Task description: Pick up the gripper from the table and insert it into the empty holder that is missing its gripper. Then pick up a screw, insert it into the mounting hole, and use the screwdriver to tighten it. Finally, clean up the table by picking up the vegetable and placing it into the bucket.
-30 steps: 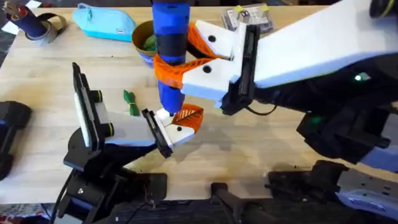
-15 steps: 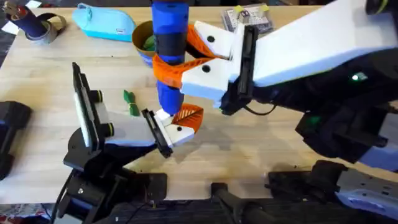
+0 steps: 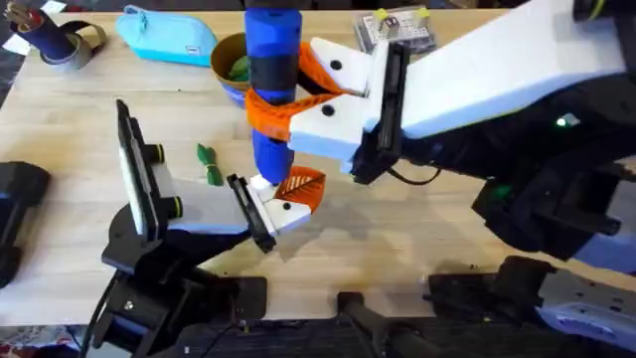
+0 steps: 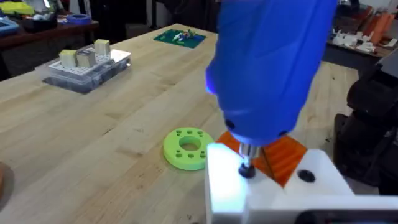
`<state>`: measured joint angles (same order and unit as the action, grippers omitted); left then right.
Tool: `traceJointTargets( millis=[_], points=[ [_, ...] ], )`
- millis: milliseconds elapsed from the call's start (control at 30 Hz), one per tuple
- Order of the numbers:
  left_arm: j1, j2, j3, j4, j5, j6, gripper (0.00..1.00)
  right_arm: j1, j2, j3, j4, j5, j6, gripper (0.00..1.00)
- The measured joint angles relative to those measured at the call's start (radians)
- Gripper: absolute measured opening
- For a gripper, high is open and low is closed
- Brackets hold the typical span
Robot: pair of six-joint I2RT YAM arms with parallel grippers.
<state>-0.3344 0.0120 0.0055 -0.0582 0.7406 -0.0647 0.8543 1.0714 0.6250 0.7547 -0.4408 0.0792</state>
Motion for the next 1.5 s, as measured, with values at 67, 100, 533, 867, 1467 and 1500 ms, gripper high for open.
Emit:
traceJointTargets(
  millis=[67, 100, 533, 867, 1467, 1500],
  points=[
    [0.000, 0.000, 0.000, 0.000, 0.001, 0.000, 0.017, 0.000, 0.000, 0.000, -0.001, 0.000, 0.000, 0.047],
    [0.000, 0.000, 0.000, 0.000, 0.001, 0.000, 0.017, 0.000, 0.000, 0.000, -0.001, -0.001, 0.000, 0.047],
    [-0.003, 0.000, 0.000, 0.000, 0.007, 0.000, 0.017, 0.000, 0.000, 0.000, -0.003, -0.002, 0.000, 0.047],
    [-0.003, 0.000, 0.000, 0.004, 0.006, 0.004, 0.017, -0.002, 0.002, -0.024, 0.128, -0.030, 0.003, 0.048],
    [-0.003, 0.000, 0.000, 0.001, -0.001, 0.003, 0.017, -0.094, -0.024, -0.022, 0.056, 0.054, -0.097, 0.048],
    [-0.003, 0.000, 0.000, 0.001, 0.000, 0.003, 0.017, -0.118, -0.024, -0.021, 0.018, 0.088, -0.111, 0.048]
  ],
)
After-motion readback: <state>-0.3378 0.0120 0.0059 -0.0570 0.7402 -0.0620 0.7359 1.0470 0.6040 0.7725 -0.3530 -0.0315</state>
